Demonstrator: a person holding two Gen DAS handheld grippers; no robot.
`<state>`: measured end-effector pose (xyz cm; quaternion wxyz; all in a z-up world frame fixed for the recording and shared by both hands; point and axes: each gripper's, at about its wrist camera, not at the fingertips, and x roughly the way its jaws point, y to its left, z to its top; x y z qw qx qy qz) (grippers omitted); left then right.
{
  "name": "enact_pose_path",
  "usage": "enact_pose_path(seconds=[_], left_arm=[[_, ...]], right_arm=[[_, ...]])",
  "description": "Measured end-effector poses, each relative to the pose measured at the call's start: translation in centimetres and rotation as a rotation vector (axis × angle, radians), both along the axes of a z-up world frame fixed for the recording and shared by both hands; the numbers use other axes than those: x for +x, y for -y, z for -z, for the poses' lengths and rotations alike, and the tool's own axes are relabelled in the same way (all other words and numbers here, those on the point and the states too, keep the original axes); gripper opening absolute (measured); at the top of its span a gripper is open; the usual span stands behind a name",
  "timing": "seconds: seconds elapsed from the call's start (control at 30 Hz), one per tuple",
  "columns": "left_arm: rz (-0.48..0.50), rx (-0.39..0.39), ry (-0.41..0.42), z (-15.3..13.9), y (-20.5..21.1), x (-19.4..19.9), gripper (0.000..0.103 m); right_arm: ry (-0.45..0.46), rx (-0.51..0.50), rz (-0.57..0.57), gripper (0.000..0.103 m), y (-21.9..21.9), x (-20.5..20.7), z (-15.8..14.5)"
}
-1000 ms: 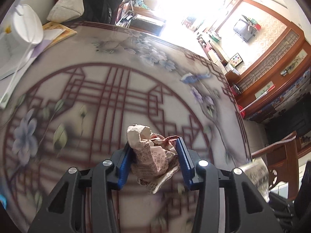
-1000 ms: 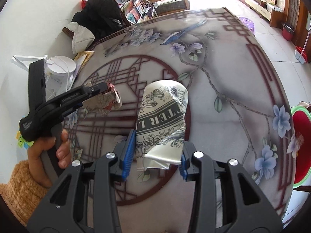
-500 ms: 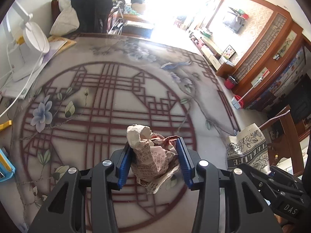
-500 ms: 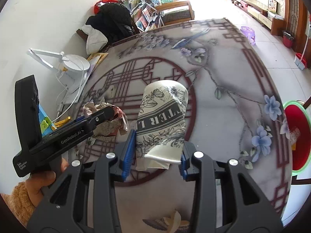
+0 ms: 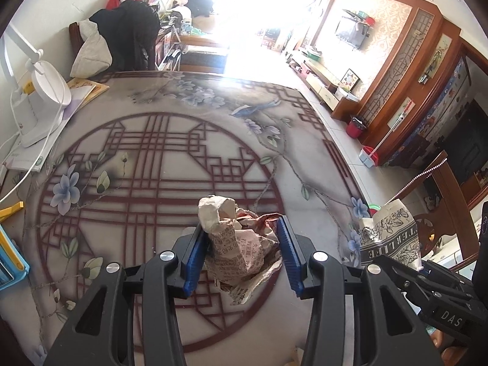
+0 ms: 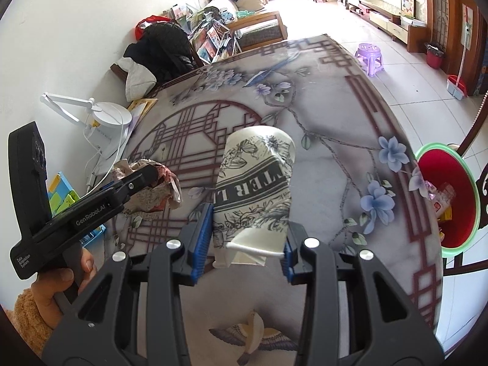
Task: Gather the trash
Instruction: 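Carry the crumpled paper and paper cup to the red bin with both tools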
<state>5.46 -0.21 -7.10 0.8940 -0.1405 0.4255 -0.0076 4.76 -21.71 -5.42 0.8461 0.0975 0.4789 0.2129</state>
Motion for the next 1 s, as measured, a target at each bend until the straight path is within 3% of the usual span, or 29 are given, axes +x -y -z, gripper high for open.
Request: enact_pose_path(seconds=[0.37,1.0], left_arm=[[0.02,0.026,-0.003,-0.1,2.9,-0.6,0.043],[0.126,0.056,-0.013,-0.4,12.0,1.2,0.043]], right_arm=[[-0.014,0.009,0.031,0.038,3.1,-0.5,0.6],[-0.026,0.012,0.12,0.038,11.6,-0.1,1.3]])
